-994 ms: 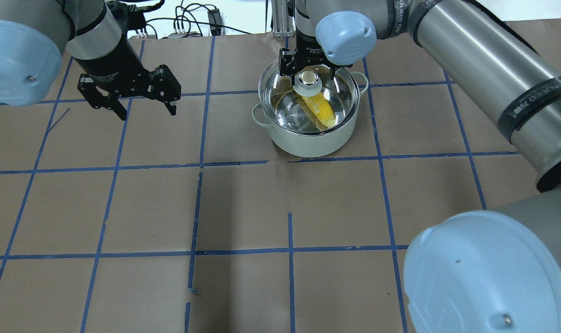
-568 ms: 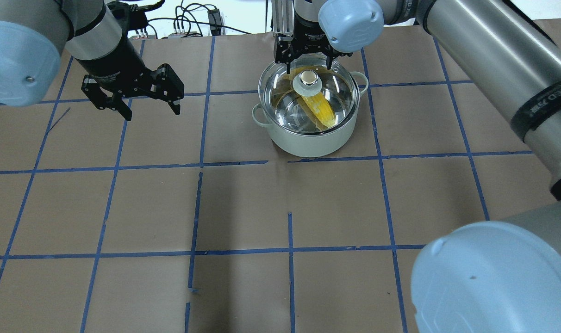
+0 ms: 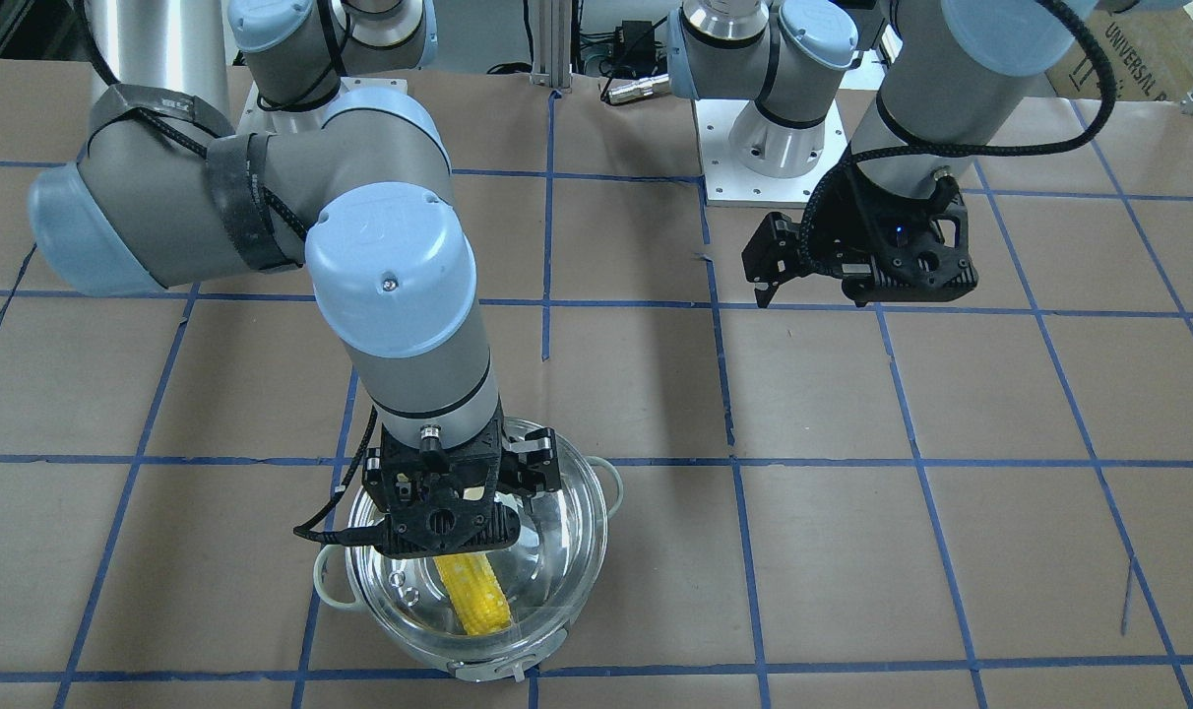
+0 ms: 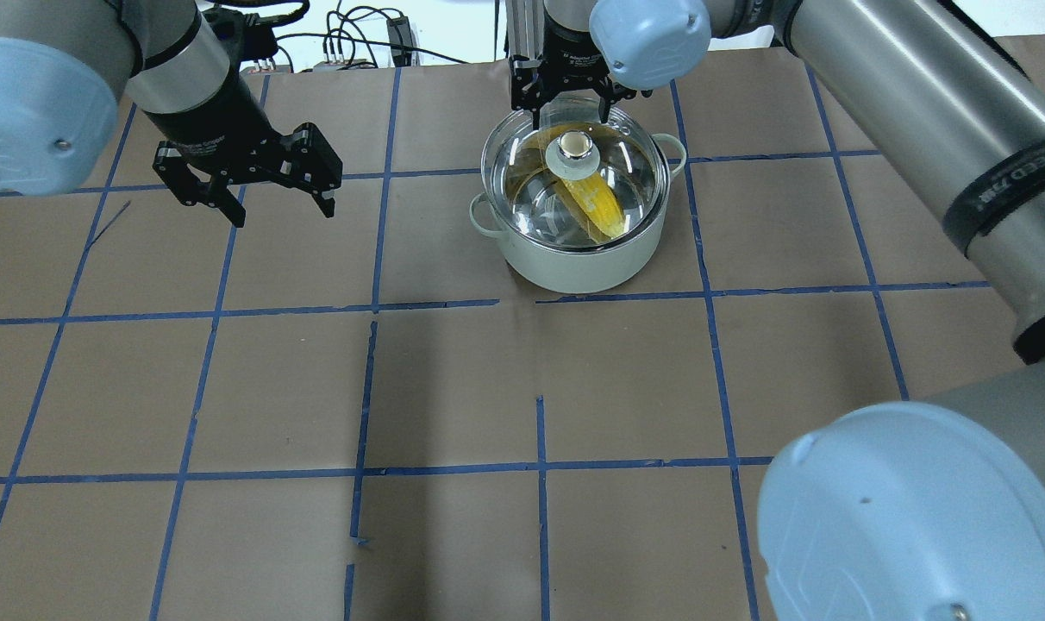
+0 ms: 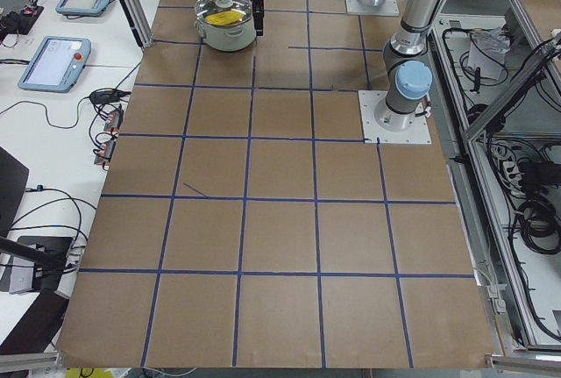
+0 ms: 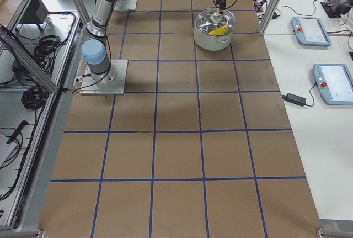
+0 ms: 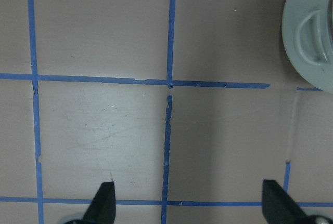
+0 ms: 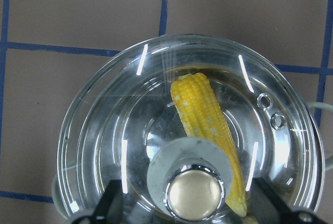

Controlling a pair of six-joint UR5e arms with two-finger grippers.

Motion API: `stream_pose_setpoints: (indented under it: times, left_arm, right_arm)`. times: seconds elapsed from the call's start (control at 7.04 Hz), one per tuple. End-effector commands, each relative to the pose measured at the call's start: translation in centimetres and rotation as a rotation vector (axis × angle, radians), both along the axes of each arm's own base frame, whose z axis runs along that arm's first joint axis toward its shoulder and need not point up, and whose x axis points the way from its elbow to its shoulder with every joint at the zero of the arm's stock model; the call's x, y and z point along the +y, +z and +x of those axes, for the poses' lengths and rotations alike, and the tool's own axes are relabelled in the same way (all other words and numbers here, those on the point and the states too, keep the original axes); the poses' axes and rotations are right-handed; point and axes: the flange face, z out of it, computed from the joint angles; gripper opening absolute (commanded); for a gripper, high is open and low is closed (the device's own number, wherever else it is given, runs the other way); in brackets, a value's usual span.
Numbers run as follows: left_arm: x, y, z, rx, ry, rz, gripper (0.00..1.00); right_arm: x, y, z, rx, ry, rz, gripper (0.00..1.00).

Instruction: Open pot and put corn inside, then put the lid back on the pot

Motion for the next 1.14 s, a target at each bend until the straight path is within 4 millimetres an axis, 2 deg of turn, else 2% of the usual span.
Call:
stream_pose_setpoints:
  times: [0.0,0.14,0.43,0.57,0.85,0.99]
  left_arm:
    - [0.1,0.4,-0.1,0.004,0.003,-0.003,1.0]
    - [0.4,0.5,-0.1,0.009,0.003,-0.006,1.0]
    - [0.4,0.8,0.1,-0.006,0.003,-0.02,1.0]
    - [0.5,0.9,0.1,-0.008,0.006,-0.023,1.0]
    - [0.3,0.7,0.1,-0.008,0.007,-0.021,1.0]
    - [0.3,0.7,0.1,-0.008,0.007,-0.021,1.0]
  right_arm:
    - [-0.6,0.7,-2.0,-0.008,0.008,0.01,0.88]
    - [-0.6,1.4,-3.7,0.001,0.02,0.012,0.88]
    - [-0.7,3.6,-9.2,0.014,0.02,0.013,0.89]
    - [-0.7,4.2,-10.4,0.022,0.016,0.008,0.9]
    - [0.6,4.5,-11.2,0.069,0.011,0.044,0.9]
    - [2.6,5.3,-11.4,0.071,0.012,0.068,0.9]
